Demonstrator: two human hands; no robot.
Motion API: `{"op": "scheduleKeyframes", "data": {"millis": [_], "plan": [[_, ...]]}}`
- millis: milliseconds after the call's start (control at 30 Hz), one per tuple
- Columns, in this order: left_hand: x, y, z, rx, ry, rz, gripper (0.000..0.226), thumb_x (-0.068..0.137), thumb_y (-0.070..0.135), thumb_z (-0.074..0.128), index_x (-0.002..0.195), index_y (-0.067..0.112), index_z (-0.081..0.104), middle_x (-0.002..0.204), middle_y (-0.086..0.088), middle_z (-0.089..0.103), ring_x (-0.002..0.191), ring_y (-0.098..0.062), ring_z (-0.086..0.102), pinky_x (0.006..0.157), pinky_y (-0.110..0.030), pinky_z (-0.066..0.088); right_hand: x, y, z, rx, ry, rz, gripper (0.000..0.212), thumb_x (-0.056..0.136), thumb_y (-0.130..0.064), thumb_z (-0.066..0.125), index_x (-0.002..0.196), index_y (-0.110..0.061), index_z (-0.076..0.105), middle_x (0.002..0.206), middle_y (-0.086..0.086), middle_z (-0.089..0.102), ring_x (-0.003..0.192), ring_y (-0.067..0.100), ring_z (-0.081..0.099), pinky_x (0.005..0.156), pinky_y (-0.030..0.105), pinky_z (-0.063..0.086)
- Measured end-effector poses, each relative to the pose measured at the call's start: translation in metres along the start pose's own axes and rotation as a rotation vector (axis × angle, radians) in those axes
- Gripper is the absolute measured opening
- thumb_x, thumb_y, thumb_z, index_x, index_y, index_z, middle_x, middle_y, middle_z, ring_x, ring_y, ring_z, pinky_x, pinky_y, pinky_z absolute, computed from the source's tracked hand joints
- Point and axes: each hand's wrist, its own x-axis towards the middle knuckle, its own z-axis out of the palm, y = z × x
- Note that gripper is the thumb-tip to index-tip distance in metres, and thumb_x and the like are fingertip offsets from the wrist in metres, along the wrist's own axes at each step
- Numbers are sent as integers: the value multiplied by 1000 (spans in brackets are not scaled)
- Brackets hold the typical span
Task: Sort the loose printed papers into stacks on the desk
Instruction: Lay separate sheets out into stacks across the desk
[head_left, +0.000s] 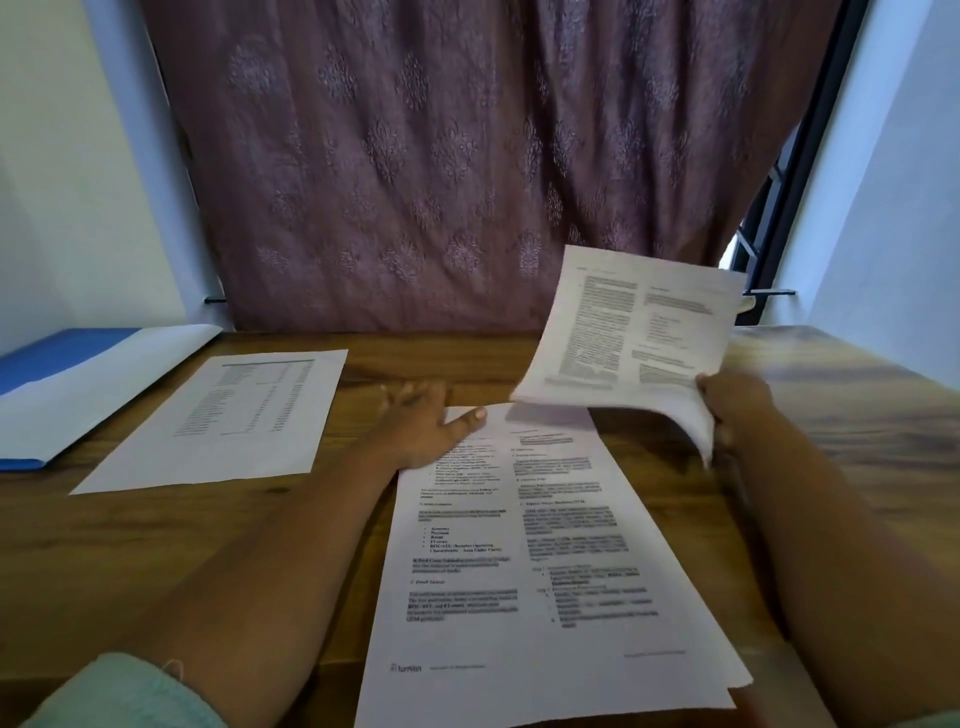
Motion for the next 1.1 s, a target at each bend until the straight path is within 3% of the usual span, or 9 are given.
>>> {"op": "scheduleKeyframes", "data": {"millis": [100, 200, 300, 433, 633, 800, 867, 967, 1100], "plan": [[5, -1, 4, 53, -33, 84, 78, 85, 76, 43, 146, 28, 34, 155, -2, 31, 145, -29, 24, 117, -52, 19, -8, 9, 10, 102, -72, 118, 17, 99, 1, 42, 100, -3, 58, 90, 11, 57, 77, 19, 57, 71, 25, 51], [7, 0, 5, 87, -41, 91, 82, 81, 76, 50, 148, 31, 36, 145, 0, 32, 142, -26, 21, 113, -47, 23, -2, 11, 21, 120, -81, 95, 26, 101, -3, 42, 124, -3, 53, 85, 6, 51, 69, 12, 49, 58, 23, 43], [4, 0, 6, 43, -62, 79, 82, 78, 75, 56, 145, 30, 40, 139, 0, 33, 140, -23, 20, 113, -46, 24, -1, 11, 34, 125, -51, 112, 18, 97, -12, 51, 115, -9, 54, 109, 14, 63, 91, 26, 61, 72, 38, 53], [-7, 2, 0, 54, -114, 95, 80, 75, 72, 63, 141, 31, 42, 141, 2, 34, 136, -20, 26, 109, -44, 34, -14, 7, 55, 229, -196, 134, 10, 94, -15, 60, 102, -8, 60, 100, 15, 70, 89, 31, 71, 81, 47, 59], [-20, 7, -19, 24, -215, 118, 67, 75, 69, 66, 130, 33, 53, 129, 9, 47, 118, -11, 48, 96, -29, 46, -9, -7, 83, 210, -491, 101, 61, 75, -8, 78, 131, -4, 54, 117, 15, 67, 101, 26, 68, 92, 42, 55], [-13, 2, -31, -246, 347, 14, 43, 73, 63, 74, 85, 23, 64, 81, 4, 67, 78, -17, 63, 72, -34, 55, 8, 5, 105, -423, -516, -301, 68, 80, -14, 78, 138, -19, 43, 133, -1, 50, 110, 17, 55, 86, 19, 52], [-6, -6, -28, -214, 403, 39, 40, 79, 65, 67, 94, 28, 62, 98, 7, 67, 88, -14, 62, 76, -34, 58, 12, 4, 111, -616, -556, -517, 61, 84, -20, 76, 135, -17, 42, 128, -4, 48, 114, 14, 51, 80, 6, 43], [4, -20, -17, 88, -69, 39, 57, 92, 68, 42, 145, 45, 36, 159, 8, 29, 143, -25, 32, 115, -46, 32, 12, 2, 122, -756, -645, -650, 55, 88, -25, 71, 135, -20, 43, 129, -3, 48, 117, 15, 50, 86, 11, 38], [6, -17, -17, 261, -212, 5, 58, 102, 57, 27, 155, 38, 15, 165, 6, 6, 152, -24, 6, 120, -43, 12, 15, 12, 129, -962, -414, -818, 45, 92, -39, 63, 134, -25, 53, 137, 4, 45, 126, 19, 41, 99, 20, 28]]}}
